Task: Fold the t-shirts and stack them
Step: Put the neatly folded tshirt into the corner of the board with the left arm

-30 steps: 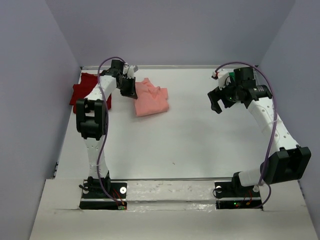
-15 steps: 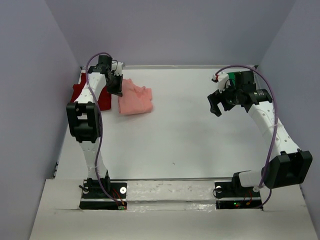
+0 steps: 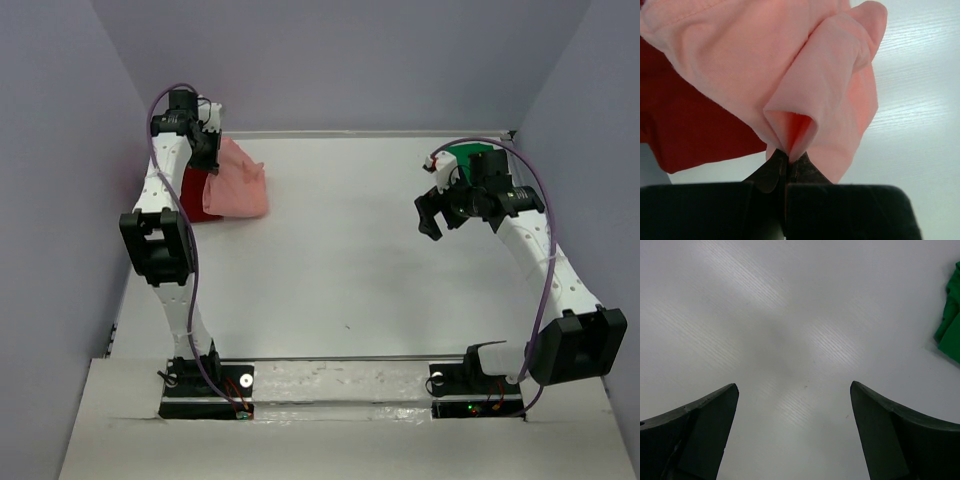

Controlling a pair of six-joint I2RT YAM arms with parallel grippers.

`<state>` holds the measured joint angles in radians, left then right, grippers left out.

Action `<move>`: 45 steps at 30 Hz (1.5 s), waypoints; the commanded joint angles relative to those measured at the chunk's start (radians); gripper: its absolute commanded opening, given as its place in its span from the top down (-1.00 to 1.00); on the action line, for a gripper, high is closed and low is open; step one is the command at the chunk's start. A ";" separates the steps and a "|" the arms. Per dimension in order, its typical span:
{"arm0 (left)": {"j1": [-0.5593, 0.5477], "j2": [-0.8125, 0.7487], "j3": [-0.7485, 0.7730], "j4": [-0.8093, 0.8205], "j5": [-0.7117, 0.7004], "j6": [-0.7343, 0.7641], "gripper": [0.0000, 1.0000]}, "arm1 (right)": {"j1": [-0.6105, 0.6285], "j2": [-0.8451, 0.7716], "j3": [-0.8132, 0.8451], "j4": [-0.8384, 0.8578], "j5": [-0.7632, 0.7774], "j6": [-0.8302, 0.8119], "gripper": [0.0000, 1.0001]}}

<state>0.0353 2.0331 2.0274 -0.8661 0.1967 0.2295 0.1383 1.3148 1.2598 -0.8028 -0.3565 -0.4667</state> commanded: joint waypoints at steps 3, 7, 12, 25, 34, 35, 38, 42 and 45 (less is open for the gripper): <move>0.029 0.016 0.132 -0.099 -0.045 0.044 1.00 | 0.001 -0.040 -0.013 0.043 -0.015 0.008 -0.97; 0.041 -0.003 0.107 -0.097 -0.048 0.054 1.00 | 0.001 -0.037 -0.013 0.045 -0.016 0.007 -0.97; 0.058 -0.022 0.076 -0.097 -0.057 0.077 1.00 | 0.001 -0.031 -0.007 0.047 -0.013 0.008 -0.97; 0.172 -0.004 0.113 -0.129 -0.052 0.152 1.00 | 0.001 -0.008 0.007 0.040 -0.006 0.011 -0.97; 0.186 0.010 0.137 -0.131 -0.080 0.169 1.00 | 0.001 0.008 0.006 0.042 -0.009 0.008 -0.97; 0.189 0.012 0.139 -0.131 -0.083 0.169 1.00 | 0.001 0.008 0.003 0.043 -0.007 0.008 -0.97; 0.190 0.016 0.131 -0.125 -0.097 0.166 1.00 | 0.001 0.004 -0.003 0.042 -0.004 0.007 -0.97; 0.196 0.018 0.111 -0.109 -0.095 0.168 1.00 | 0.001 0.004 -0.007 0.040 0.004 0.008 -0.97; 0.196 0.016 0.106 -0.099 -0.103 0.171 1.00 | 0.001 0.009 -0.004 0.037 0.010 0.008 -0.97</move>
<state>0.2222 2.0666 2.1136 -0.9691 0.1097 0.3401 0.1383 1.3293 1.2518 -0.7990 -0.3553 -0.4664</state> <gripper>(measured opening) 0.041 0.984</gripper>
